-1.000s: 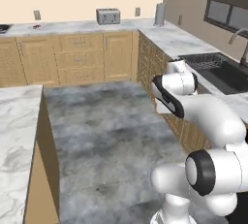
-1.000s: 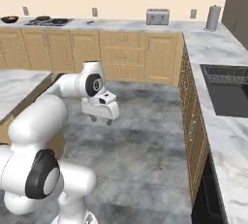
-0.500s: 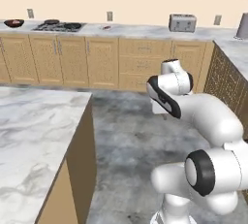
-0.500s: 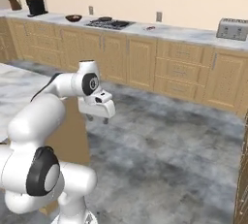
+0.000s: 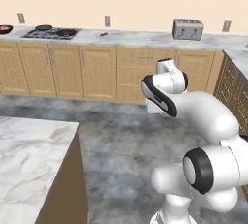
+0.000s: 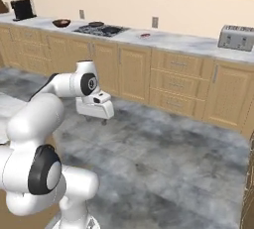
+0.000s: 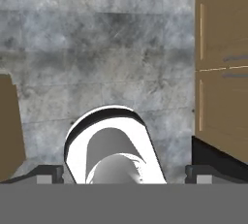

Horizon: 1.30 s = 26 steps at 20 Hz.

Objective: Place one of the steaks on the plate and the other in the bowl. Then place the bowl in the fridge.

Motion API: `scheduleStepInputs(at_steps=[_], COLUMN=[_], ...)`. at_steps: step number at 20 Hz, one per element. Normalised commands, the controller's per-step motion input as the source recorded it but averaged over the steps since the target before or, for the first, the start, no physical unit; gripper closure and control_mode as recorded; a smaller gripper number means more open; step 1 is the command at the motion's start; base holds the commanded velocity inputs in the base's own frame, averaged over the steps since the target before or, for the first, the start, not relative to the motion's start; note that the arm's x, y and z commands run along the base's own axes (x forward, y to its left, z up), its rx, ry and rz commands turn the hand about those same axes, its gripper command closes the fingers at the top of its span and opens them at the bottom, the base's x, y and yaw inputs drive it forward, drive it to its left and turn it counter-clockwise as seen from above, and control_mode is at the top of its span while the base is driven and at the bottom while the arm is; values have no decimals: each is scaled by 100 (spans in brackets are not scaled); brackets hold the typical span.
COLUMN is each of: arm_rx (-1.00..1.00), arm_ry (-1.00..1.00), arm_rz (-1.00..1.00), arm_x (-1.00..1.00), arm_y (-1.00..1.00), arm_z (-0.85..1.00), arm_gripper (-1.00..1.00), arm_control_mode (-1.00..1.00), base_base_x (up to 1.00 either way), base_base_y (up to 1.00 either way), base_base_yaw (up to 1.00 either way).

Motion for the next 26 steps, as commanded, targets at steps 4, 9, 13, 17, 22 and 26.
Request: scheduleStepInputs(at_steps=[4, 9, 13, 17, 22, 26], arm_rx=[0, 0, 0, 0, 0, 0], arm_ry=[0, 0, 0, 0, 0, 0], arm_rz=[0, 0, 0, 0, 0, 0], arm_x=[0, 0, 0, 0, 0, 0], arm_y=[0, 0, 0, 0, 0, 0], arm_z=[0, 0, 0, 0, 0, 0], arm_gripper=[-100, -100, -100, -100, -100, -100], arm_control_mode=[100, 100, 100, 100, 100, 100], base_base_x=[100, 100, 100, 100, 100, 100], base_base_y=[-2, 8, -13, -44, -44, -27], base_base_yaw=[1, 23, 38, 51, 60, 68])
